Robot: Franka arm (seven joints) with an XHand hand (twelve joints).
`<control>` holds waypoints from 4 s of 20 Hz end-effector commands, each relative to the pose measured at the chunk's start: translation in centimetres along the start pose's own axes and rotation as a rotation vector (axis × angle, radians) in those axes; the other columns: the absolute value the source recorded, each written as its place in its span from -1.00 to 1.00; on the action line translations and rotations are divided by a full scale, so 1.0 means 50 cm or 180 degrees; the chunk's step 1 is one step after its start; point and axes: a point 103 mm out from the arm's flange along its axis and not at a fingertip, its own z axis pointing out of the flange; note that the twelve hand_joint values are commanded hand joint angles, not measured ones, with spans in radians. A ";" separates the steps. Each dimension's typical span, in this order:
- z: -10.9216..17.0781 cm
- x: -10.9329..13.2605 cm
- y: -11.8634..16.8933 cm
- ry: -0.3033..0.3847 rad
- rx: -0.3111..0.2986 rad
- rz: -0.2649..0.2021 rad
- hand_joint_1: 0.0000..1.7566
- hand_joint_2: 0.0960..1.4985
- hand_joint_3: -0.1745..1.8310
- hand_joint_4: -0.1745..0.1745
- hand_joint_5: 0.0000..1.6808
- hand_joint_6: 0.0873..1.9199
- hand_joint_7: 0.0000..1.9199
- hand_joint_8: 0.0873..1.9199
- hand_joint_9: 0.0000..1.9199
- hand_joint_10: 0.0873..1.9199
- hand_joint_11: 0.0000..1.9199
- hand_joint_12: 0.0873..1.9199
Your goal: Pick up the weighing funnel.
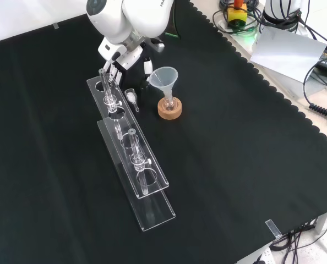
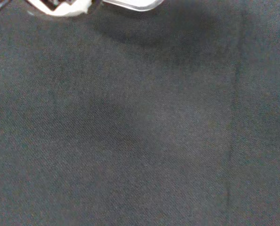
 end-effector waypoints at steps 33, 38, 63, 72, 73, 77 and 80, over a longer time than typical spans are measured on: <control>0.035 0.013 0.044 -0.0063 -0.0067 -0.0041 -0.02 -0.21 -0.19 -0.28 -0.21 -0.28 -0.39 -0.28 -0.14 -0.48 -0.55 0.34; 0.042 0.013 0.052 -0.0077 -0.0064 -0.0040 -0.01 -0.22 -0.17 -0.27 -0.21 -0.24 -0.38 -0.28 -0.14 -0.48 -0.55 0.33; 0.048 0.013 0.062 -0.0121 -0.0002 -0.0036 -0.01 -0.22 -0.15 -0.23 -0.07 -0.15 -0.37 -0.28 -0.13 -0.47 -0.54 0.33; 0.042 0.012 0.056 -0.0238 -0.0029 -0.0014 0.22 -0.14 -0.10 1.00 0.31 0.00 -0.27 -0.35 -0.05 -0.52 -0.48 0.30; 0.040 0.010 0.055 -0.0237 -0.0035 -0.0016 0.22 -0.14 -0.09 1.00 0.31 0.01 -0.26 -0.35 -0.05 -0.53 -0.48 0.30; 0.029 -0.001 0.047 -0.0239 -0.0024 -0.0006 0.22 -0.14 -0.08 1.00 0.29 0.04 -0.26 -0.36 -0.04 -0.53 -0.47 0.30; 0.025 -0.004 0.043 -0.0240 -0.0023 0.0004 0.21 -0.13 -0.08 1.00 0.28 0.05 -0.27 -0.36 -0.04 -0.53 -0.47 0.30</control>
